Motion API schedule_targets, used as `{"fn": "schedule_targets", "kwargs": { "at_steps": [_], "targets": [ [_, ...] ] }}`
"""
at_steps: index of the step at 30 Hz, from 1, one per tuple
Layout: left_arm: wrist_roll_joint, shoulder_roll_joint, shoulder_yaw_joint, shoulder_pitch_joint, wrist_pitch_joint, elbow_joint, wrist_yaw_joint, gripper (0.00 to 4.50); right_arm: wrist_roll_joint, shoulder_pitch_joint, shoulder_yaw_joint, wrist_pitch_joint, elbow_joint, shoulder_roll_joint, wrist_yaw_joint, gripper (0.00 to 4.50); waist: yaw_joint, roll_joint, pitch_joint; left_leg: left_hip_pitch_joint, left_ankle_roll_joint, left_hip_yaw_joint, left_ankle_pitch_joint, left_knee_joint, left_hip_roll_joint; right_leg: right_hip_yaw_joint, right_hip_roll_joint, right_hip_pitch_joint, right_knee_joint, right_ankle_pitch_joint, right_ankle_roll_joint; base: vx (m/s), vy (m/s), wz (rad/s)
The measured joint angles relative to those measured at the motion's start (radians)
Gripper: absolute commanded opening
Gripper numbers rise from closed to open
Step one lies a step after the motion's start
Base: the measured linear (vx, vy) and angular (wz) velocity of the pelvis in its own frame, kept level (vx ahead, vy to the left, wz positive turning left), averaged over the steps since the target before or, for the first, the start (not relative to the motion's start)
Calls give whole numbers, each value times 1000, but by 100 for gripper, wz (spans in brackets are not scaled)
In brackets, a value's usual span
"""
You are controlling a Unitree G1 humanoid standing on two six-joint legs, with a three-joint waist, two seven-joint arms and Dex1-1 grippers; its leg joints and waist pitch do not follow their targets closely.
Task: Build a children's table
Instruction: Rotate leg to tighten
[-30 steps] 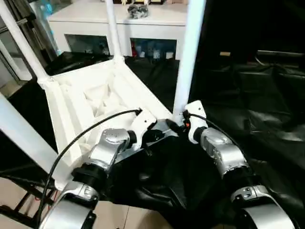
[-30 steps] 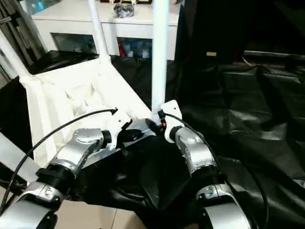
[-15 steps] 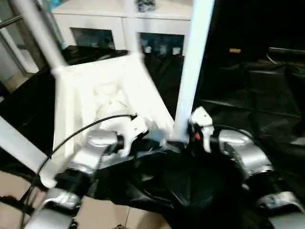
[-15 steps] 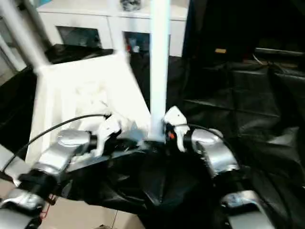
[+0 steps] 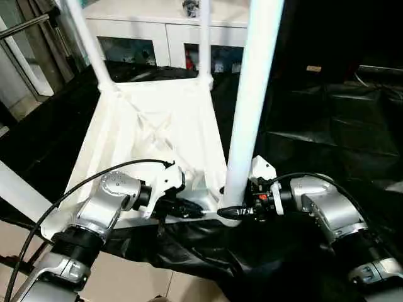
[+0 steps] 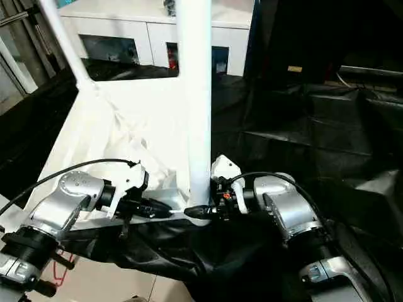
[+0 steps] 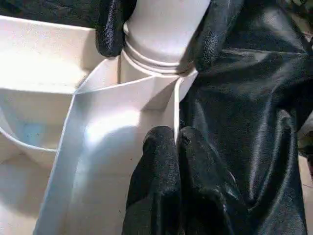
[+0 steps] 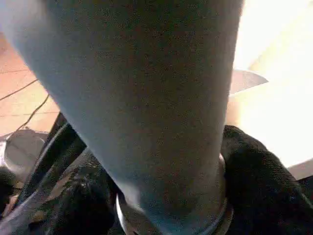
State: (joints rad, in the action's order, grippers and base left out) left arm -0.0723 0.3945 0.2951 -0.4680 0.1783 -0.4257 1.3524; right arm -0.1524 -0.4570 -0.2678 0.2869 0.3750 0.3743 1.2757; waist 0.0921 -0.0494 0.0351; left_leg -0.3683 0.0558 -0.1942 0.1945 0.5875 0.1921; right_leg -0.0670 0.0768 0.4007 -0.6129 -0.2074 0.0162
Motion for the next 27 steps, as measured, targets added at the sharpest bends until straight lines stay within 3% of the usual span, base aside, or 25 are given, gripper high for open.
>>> {"fn": "schedule_targets", "kwargs": {
  "at_steps": [5, 8, 14, 21, 24, 27],
  "targets": [
    [2, -11, -7, 4, -6, -9, -27, 0, 1, 23, 21, 5, -11, -15, -41, 259, 0, 0, 0, 1, 0, 0, 0, 1, 0, 0, 0, -1, -1, 0, 0, 0, 0, 0],
    [32, -56, -35, -14, -29, -57, -147, 0, 19, 20, 81, -17, 46, -79, -206, 257, -7, 0, 0, 5, 2, 0, -1, 3, 0, 1, 0, -5, -2, 2, 1, 0, 0, 0],
    [71, -150, -55, -54, -24, -133, -366, 0, 50, -16, 168, -26, 140, -201, -545, 256, -37, -1, 0, 19, 3, 0, -2, 1, 0, 1, 0, -16, 2, 0, -4, 0, 0, 0],
    [101, -237, -68, -91, -7, -183, -530, 0, 86, -49, 225, -48, 195, -286, -800, 255, -41, -7, -2, 19, 3, 1, -2, 0, -1, 2, 0, -16, 2, 1, -3, 0, 0, 0],
    [102, -239, -68, -91, -15, -183, -530, 0, 85, -43, 226, -59, 188, -285, -797, 327, -41, -11, -2, 18, 3, 1, -2, -3, -1, 2, 0, -16, 3, 2, -1, 0, 0, 0],
    [106, -236, -61, -91, -32, -183, -527, 0, 86, -28, 226, -57, 163, -281, -774, 342, -38, -14, -1, 18, 3, 1, -2, -4, -1, 1, 0, -16, 3, 1, -2, 0, 0, 0]
  ]
}}
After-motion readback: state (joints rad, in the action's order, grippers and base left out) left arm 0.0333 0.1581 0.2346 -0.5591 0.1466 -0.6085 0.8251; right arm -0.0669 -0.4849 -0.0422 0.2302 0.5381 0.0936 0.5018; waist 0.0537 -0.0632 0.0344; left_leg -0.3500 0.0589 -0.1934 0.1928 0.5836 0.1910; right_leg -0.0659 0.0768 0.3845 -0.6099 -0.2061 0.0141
